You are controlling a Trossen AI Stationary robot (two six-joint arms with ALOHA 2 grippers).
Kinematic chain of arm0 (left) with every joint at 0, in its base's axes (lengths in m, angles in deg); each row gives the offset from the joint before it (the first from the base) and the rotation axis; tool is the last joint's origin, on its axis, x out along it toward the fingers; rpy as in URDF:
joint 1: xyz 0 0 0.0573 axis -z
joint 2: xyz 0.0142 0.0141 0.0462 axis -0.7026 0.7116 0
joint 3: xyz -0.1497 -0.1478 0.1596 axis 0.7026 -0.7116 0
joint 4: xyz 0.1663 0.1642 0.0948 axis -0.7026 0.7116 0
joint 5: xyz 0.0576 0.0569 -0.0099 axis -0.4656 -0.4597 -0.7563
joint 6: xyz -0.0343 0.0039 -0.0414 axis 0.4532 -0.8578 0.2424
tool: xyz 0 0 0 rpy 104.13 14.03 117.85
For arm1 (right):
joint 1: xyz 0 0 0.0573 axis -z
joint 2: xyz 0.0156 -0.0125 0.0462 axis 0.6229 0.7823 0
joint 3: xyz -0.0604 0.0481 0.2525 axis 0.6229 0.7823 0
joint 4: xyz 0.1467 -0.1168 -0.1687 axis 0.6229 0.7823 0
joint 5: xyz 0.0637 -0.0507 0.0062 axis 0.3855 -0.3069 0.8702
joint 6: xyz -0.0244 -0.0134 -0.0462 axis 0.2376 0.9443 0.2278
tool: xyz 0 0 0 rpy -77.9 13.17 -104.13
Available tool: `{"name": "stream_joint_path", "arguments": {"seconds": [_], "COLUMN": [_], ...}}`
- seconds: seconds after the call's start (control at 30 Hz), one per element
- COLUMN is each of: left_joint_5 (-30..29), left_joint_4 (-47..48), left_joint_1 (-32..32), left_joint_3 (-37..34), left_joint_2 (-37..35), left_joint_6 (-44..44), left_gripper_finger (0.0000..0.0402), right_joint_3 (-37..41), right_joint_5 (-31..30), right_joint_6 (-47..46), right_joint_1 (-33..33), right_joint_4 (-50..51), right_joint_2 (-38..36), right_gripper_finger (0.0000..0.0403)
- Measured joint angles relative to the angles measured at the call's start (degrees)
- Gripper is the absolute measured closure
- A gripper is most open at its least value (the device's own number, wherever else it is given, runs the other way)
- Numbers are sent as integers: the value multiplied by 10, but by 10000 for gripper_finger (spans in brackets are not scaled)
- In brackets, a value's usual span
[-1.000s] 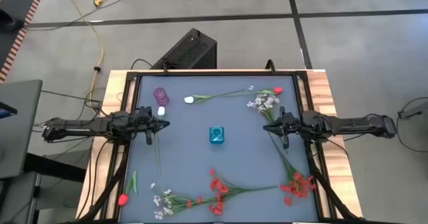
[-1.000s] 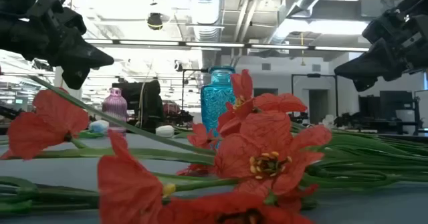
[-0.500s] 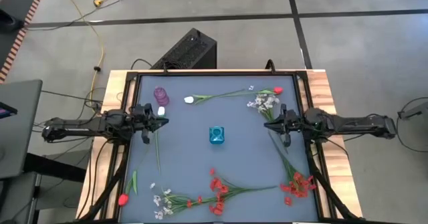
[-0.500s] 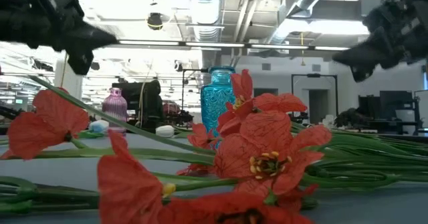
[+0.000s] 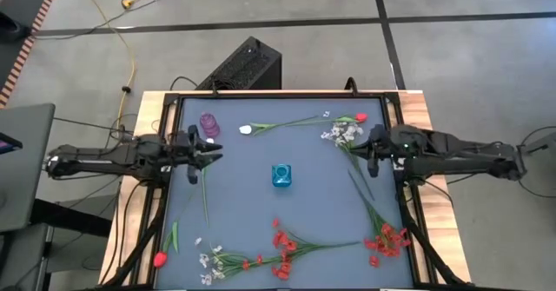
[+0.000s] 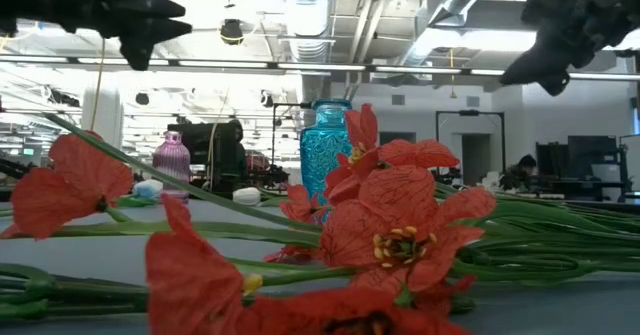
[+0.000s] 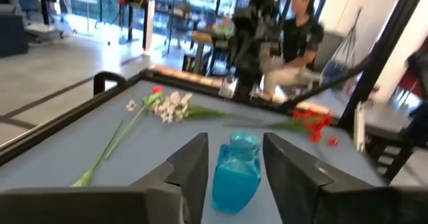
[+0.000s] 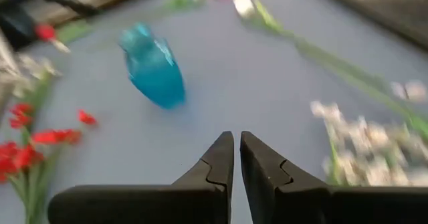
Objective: Sort flowers into vase by color
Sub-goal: Put the top white flowers into the blue vase
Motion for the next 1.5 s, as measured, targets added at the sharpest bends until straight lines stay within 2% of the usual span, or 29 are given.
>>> {"name": "stream_joint_path", "arguments": {"seconds": [0.1, 0.2, 0.5, 0.63, 1.03, 1.27, 1.37, 1.5], "left_joint_5": [0, 0, 0, 0, -16, -16, -20, -43], "left_joint_4": [1, 13, 23, 46, 64, 95, 102, 105], "left_joint_1": [0, 0, 0, 0, 0, 0, 0, 0], "left_joint_3": [28, 58, 87, 87, 87, 87, 87, 87], "left_joint_2": [62, 110, 178, 180, 179, 179, 179, 179], "left_joint_6": [-21, -40, -53, -51, -42, -29, -22, -22], "left_gripper_finger": [250, 242, 243, 243, 243, 243, 243, 243], "right_joint_3": [-42, -66, -71, -71, -71, -31, -12, -6], "right_joint_5": [0, 1, 0, 2, -17, -18, -18, -18], "right_joint_6": [-34, -68, -109, -156, -162, -138, -141, -138], "right_joint_1": [12, 22, 65, 74, 92, 95, 95, 95], "right_joint_4": [79, 132, 153, 174, 165, 96, 82, 72], "right_joint_2": [51, 96, 223, 281, 426, 445, 444, 443], "right_gripper_finger": [341, 319, 176, 143, 138, 141, 160, 225]}}
